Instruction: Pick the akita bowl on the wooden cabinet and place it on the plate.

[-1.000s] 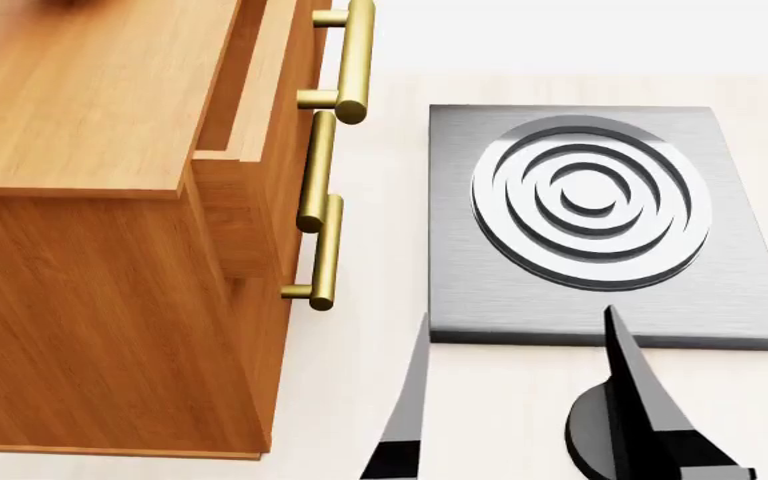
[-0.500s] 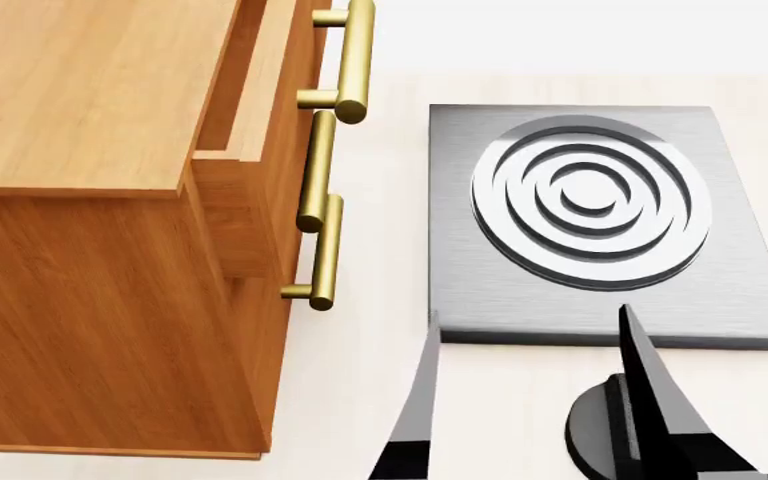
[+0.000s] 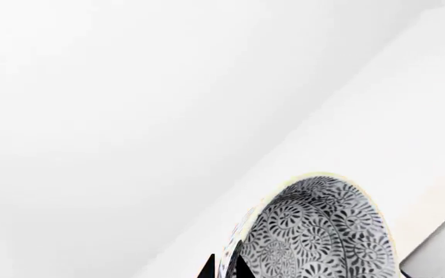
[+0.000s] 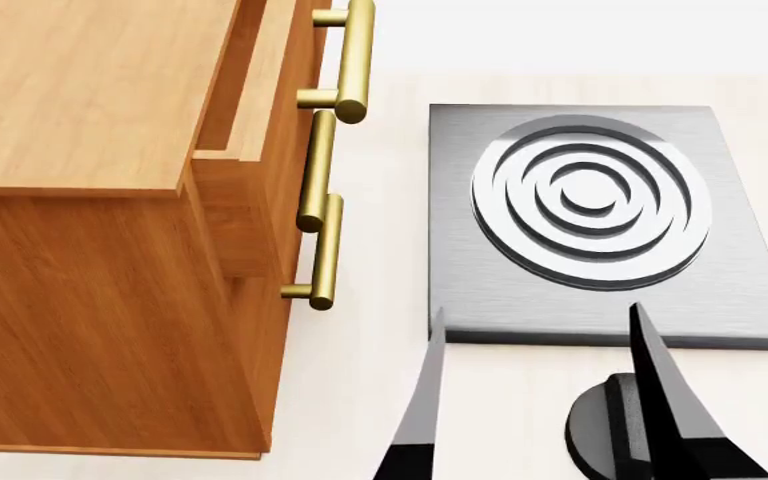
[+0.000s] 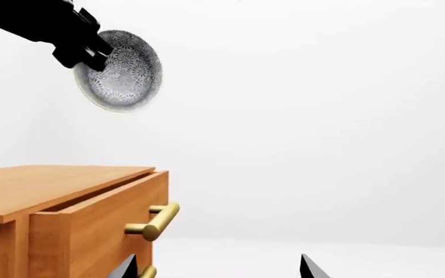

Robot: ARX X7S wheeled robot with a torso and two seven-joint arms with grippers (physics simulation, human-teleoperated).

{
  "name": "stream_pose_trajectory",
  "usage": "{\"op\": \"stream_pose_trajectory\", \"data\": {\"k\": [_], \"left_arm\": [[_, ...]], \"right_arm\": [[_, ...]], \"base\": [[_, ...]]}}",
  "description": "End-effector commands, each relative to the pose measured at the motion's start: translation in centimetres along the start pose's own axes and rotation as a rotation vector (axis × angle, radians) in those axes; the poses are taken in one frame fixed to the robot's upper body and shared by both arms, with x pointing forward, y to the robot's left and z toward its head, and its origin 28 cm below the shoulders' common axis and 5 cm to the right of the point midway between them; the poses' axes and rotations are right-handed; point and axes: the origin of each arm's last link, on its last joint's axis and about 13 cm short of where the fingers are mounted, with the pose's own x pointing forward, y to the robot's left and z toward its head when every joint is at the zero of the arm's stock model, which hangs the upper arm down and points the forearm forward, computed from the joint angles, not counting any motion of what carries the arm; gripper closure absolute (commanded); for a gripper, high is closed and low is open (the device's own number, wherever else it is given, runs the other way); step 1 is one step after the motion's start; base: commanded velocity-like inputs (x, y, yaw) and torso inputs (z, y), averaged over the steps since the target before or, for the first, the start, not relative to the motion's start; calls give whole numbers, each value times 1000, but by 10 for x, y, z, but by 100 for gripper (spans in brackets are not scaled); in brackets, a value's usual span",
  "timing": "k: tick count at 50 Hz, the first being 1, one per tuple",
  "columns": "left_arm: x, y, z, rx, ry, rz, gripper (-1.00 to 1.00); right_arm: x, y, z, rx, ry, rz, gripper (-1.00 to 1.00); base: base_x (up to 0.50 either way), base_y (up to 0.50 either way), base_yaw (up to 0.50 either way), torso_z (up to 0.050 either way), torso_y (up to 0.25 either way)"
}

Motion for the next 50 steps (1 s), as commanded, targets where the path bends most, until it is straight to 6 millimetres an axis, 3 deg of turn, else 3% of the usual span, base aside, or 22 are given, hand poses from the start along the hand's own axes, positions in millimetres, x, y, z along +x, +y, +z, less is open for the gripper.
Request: {"op": "stream_pose_trajectory", "data": {"k": [1,23,50], "left_arm": [[-10,-14,2,112,-91,-38,100],[-31,-38,-4,234,-241,-216,100],[-29,-72,-18,299,-280,-307,100]], "right_arm": [[-1,0,1,0,-5,0,-100],[-1,-1,3,-1,-8,-3,-100],[-1,-2,4,-1,-13,-8,-100]], "base": [[0,0,0,0,0],[0,0,0,0,0],[0,0,0,0,0]]}}
